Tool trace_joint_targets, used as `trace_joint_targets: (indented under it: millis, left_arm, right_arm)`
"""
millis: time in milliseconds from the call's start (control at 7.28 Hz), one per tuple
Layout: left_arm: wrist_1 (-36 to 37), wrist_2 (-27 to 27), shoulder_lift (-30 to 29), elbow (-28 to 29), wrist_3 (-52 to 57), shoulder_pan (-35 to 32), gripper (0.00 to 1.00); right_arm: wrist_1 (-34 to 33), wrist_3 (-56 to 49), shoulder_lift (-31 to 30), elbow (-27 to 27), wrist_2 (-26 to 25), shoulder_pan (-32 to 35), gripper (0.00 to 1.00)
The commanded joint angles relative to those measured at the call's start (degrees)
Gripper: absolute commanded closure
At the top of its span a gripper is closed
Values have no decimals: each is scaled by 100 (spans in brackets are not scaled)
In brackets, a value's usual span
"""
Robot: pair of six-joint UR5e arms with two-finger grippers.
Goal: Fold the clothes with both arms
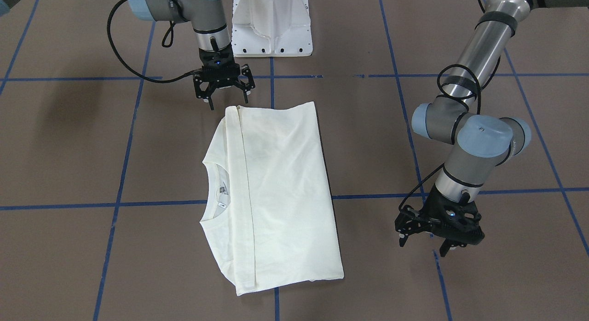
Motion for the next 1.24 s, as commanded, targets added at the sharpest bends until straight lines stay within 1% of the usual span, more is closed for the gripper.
trace_joint_targets:
  millis: [0, 137, 275, 687, 824, 1099]
  left_arm:
    - [0, 0, 9, -43, -2, 0, 0]
    - [8, 0, 96, -192, -2, 17, 0]
    - [26, 0, 157, -280, -159, 35, 0]
    - [35, 0, 167, -308, -222, 79, 0]
    - [26, 0, 184, -316, -222, 79, 0]
    - [44, 0, 193, -369, -231, 79, 0]
  right_arm:
    - [-336, -1217, 82, -22, -500, -302, 46]
    - [-328, -1625, 83, -100, -622, -302, 49]
    - [-293, -1663, 74, -171, -702, -302, 50]
    - [-275, -1804, 91, -224, -677, -311, 55]
    - [-266, -1796, 91, -224, -668, -328, 63]
    - [-266, -1778, 100, -215, -668, -328, 100]
